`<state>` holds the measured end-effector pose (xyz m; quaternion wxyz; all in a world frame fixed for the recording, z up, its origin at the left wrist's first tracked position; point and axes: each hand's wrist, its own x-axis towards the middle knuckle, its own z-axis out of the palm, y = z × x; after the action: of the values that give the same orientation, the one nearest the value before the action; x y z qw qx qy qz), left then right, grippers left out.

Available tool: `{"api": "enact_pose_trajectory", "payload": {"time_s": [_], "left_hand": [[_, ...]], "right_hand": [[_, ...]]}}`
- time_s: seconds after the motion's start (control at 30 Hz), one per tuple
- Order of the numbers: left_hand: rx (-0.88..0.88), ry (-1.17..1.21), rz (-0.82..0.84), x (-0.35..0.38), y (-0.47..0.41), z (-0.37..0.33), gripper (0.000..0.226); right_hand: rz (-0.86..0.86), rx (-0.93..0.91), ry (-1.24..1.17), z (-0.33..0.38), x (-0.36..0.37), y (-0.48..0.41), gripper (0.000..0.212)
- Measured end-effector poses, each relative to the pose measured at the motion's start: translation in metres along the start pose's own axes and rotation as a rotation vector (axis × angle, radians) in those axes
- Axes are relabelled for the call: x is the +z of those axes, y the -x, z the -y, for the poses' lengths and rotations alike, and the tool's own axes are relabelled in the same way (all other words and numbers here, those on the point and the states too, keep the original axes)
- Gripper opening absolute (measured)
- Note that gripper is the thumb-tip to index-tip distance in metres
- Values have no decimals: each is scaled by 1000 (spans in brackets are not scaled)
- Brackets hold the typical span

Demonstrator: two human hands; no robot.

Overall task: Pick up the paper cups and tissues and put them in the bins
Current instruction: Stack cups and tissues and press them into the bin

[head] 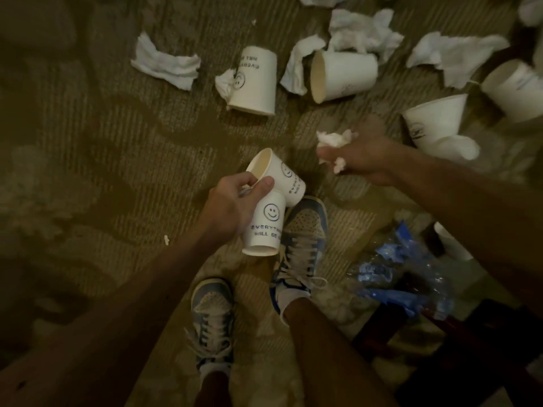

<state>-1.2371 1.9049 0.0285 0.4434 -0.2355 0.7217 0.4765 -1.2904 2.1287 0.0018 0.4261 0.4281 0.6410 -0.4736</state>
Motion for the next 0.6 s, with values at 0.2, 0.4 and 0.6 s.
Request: {"api": "enact_pose_trajectory", "payload": {"time_s": [0.2, 0.4, 0.6], "left_hand": [[139, -107, 217, -17, 58, -112, 33], [257, -323, 381, -25, 104, -265, 29], [390, -420, 423, -10, 133, -364, 31]], "right_hand": [[328, 111, -494, 50, -47, 116, 24], [342, 51, -649, 104, -128, 227, 17], [96, 4, -729, 126, -179, 297, 23]]}}
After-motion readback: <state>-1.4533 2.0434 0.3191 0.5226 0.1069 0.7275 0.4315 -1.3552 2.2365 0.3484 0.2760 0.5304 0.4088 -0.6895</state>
